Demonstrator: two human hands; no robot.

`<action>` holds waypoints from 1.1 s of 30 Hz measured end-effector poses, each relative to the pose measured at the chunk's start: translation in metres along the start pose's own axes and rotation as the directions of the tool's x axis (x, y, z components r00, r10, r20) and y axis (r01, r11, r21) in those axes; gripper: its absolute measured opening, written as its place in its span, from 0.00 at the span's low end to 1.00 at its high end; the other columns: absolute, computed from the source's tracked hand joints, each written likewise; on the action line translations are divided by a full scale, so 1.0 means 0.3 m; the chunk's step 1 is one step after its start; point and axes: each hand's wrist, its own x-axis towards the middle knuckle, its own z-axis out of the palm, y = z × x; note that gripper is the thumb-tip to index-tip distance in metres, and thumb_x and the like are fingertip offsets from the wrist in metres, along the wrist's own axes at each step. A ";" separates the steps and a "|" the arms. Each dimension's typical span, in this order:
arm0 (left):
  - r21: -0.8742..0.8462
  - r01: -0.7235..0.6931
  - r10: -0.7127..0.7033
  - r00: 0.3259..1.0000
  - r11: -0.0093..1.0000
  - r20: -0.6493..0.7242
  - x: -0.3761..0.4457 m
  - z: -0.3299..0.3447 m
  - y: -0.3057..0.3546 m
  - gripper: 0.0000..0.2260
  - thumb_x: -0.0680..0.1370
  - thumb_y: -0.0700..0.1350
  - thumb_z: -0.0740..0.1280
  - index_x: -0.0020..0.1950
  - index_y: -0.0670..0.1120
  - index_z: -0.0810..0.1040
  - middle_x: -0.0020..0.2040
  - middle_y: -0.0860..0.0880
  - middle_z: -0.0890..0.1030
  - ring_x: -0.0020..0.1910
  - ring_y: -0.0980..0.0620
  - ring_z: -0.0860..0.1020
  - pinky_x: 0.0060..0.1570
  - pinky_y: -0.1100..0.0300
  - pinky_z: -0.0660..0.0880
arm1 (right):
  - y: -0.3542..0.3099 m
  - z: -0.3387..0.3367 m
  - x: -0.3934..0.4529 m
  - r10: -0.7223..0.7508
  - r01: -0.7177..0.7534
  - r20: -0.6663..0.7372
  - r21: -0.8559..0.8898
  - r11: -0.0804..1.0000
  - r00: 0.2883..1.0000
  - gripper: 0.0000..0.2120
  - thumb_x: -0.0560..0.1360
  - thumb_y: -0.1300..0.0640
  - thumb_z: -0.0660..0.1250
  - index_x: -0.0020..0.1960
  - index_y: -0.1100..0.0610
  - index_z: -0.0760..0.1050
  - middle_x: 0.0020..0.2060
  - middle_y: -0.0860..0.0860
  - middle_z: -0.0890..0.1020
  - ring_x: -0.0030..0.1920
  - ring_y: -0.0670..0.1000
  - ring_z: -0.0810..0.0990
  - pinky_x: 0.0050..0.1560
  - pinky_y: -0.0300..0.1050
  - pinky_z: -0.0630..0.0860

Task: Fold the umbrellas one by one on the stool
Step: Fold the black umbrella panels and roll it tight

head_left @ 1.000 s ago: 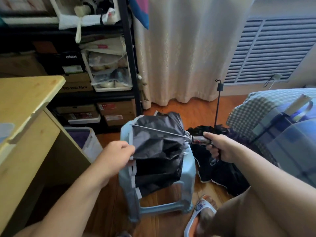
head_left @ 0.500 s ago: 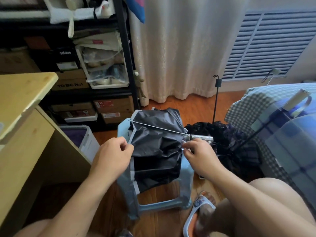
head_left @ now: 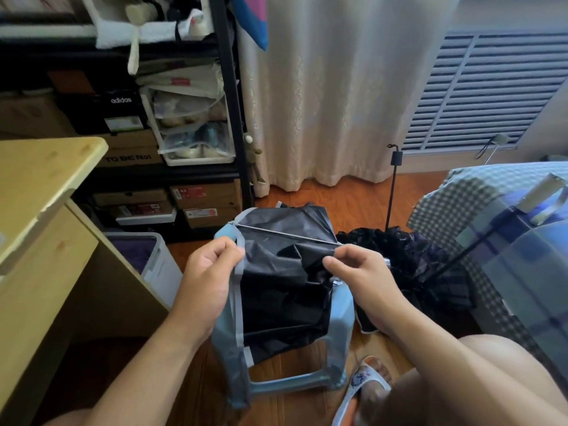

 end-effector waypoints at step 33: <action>-0.008 -0.015 0.014 0.997 1.000 -0.074 -0.009 0.054 -0.007 0.19 0.78 0.63 0.61 0.45 0.48 0.76 0.49 0.31 0.74 0.46 0.42 0.74 0.49 0.42 0.73 | -0.028 -0.009 -0.010 0.206 -0.208 -0.029 -0.115 0.971 0.978 0.21 0.79 0.40 0.69 0.46 0.59 0.83 0.36 0.49 0.84 0.37 0.46 0.81 0.49 0.45 0.76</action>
